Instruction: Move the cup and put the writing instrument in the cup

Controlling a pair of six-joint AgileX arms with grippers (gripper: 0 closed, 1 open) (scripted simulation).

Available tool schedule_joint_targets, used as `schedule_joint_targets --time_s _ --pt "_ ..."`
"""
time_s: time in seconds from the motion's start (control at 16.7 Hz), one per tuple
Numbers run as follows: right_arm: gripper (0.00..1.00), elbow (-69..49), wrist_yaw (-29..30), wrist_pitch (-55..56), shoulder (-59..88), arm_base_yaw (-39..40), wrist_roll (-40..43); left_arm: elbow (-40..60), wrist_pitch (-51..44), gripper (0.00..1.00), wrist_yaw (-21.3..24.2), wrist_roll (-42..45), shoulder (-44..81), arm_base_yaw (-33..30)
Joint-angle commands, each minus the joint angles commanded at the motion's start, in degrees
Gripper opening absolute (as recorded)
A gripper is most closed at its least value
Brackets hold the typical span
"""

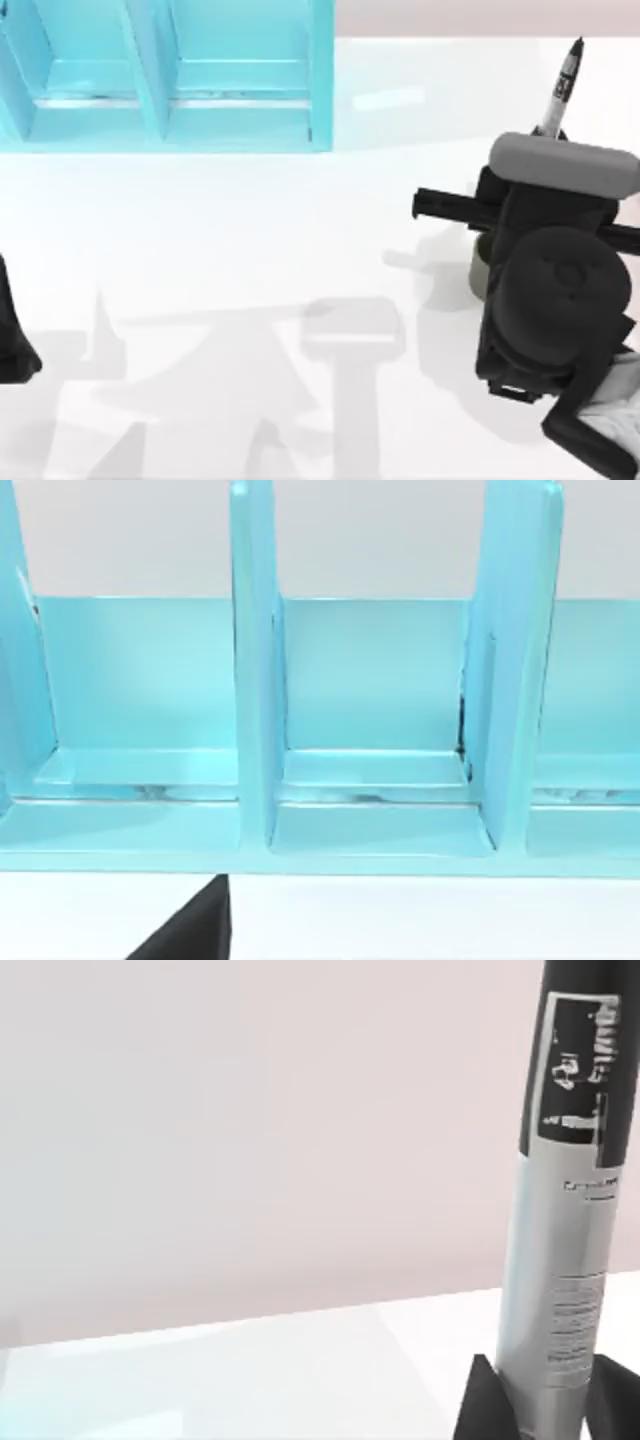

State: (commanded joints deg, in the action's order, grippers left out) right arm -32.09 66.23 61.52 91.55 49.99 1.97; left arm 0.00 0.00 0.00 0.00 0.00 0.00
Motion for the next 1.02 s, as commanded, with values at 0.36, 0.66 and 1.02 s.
schedule_joint_targets --time_s 0.36,0.66,1.02 --pt "0.00 -0.69 -2.72 1.62 2.34 -2.48 -0.27 0.00 0.00 1.00 0.00 0.00 0.00 0.00" --pt "0.38 -0.69 -2.72 1.62 2.34 -2.48 -0.27 0.00 0.00 1.00 0.00 0.00 0.00 0.00" --pt "0.83 -0.69 -2.72 1.62 2.34 -2.48 -0.27 0.00 0.00 1.00 0.00 0.00 0.00 0.00"
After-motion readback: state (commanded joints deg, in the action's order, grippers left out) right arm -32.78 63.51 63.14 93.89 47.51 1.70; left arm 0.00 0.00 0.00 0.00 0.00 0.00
